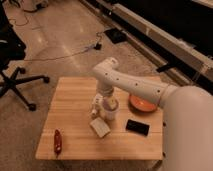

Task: Pick up the ceramic cup

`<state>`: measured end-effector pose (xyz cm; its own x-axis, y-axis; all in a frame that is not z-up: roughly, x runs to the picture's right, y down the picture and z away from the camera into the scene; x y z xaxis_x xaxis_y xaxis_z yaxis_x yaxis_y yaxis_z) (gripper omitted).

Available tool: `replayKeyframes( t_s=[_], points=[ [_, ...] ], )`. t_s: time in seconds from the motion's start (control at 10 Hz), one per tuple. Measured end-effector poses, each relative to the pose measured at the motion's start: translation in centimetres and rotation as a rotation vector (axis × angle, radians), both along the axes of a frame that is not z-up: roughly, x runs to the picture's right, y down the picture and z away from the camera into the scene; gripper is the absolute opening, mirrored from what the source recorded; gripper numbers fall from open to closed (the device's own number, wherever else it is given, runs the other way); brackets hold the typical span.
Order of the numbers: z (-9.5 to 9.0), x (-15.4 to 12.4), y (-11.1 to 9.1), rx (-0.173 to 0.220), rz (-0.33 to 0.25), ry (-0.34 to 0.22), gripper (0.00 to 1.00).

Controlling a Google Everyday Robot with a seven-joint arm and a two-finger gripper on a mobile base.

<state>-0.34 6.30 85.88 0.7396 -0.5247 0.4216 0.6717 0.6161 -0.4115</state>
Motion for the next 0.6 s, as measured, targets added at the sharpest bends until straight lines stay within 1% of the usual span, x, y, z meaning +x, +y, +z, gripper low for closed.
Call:
replayKeyframes(
  t_s=[0.2,0.4,0.5,0.6],
  points=[
    [0.60,0.23,0.20,-0.007,0.013,0.009,0.80],
    [0.72,0.41,0.27,-0.018,0.030,0.005,0.80],
    [0.61,0.57,0.37,-0.020,0.023,0.007,0.75],
    [0.25,0.17,-0.07,-0.013,0.017,0.003,0.66]
  ],
)
